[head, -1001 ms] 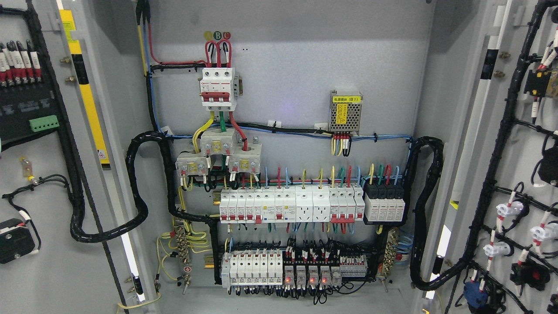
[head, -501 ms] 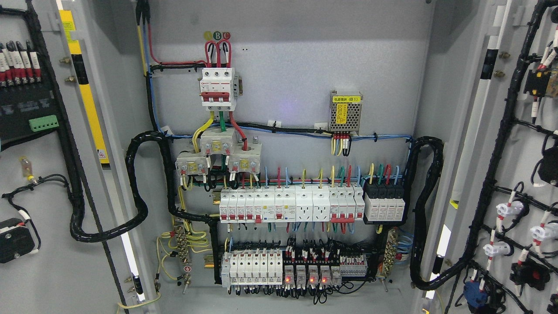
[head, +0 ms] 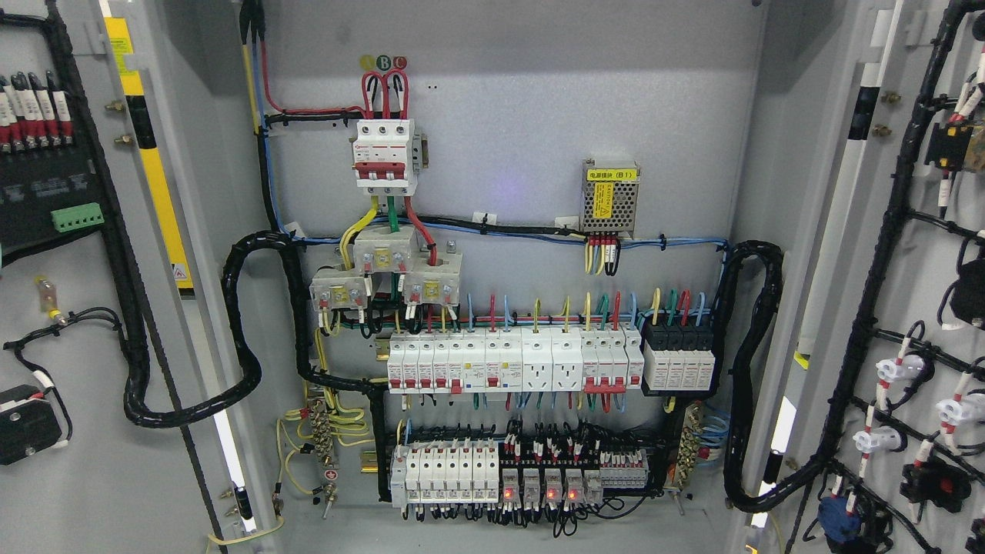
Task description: Open door with both hands
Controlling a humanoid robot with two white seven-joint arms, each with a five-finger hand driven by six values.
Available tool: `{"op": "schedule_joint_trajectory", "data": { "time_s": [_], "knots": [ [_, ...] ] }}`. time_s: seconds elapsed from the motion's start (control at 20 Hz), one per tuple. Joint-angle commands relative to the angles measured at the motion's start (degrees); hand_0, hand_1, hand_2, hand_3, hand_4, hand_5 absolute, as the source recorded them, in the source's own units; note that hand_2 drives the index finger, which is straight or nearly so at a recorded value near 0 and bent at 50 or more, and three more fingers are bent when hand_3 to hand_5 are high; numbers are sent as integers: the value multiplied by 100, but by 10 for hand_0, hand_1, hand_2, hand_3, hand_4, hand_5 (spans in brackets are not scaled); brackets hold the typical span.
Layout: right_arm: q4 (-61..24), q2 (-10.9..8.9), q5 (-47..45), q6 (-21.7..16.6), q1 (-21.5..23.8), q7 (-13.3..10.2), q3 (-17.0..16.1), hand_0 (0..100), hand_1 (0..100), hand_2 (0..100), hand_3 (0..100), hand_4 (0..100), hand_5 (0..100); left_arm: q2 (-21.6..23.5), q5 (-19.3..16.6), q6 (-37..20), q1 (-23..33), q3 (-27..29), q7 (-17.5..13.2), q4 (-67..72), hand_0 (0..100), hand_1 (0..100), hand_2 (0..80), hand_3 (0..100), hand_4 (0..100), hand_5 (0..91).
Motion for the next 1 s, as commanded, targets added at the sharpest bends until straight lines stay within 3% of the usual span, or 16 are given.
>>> {"op": "schedule_joint_trajectory", "data": {
  "time_s": [0.0, 0.1, 0.2, 0.3, 0.45, 0.55, 0.95],
  "knots": [
    [2844, 328, 13, 1170, -358, 5, -159, 0, 500, 40, 0, 0, 0, -168, -578, 9, -72, -440, 54, 2597, 120, 556, 0, 0, 0, 0],
    [2835, 328, -5, 1971, -437, 5, -467, 0, 500, 40, 0, 0, 0, -186, -613, 9, -89, -554, 63, 2580, 120, 556, 0, 0, 0, 0],
    [2862, 380, -5, 2281, -490, 5, -617, 0, 500, 40, 0, 0, 0, -168, -640, 0, -89, -730, 264, 2571, 120, 556, 0, 0, 0, 0],
    [2984, 398, 4, 2361, -534, -144, -635, 0, 500, 40, 0, 0, 0, -142, -640, 0, -89, -774, 510, 2545, 120, 556, 0, 0, 0, 0],
    [3152, 398, 30, 2519, -675, -889, -652, 0, 500, 40, 0, 0, 0, -107, -640, -9, -107, -774, 546, 2536, 120, 556, 0, 0, 0, 0],
    [3143, 398, 66, 2528, -692, -1155, -644, 0, 500, 40, 0, 0, 0, -98, -640, -9, -124, -774, 546, 2536, 120, 556, 0, 0, 0, 0],
    [3090, 407, 276, 2765, -806, -1445, -582, 0, 500, 40, 0, 0, 0, -27, -640, -9, -212, -774, 546, 2510, 120, 556, 0, 0, 0, 0]
  ]
}}
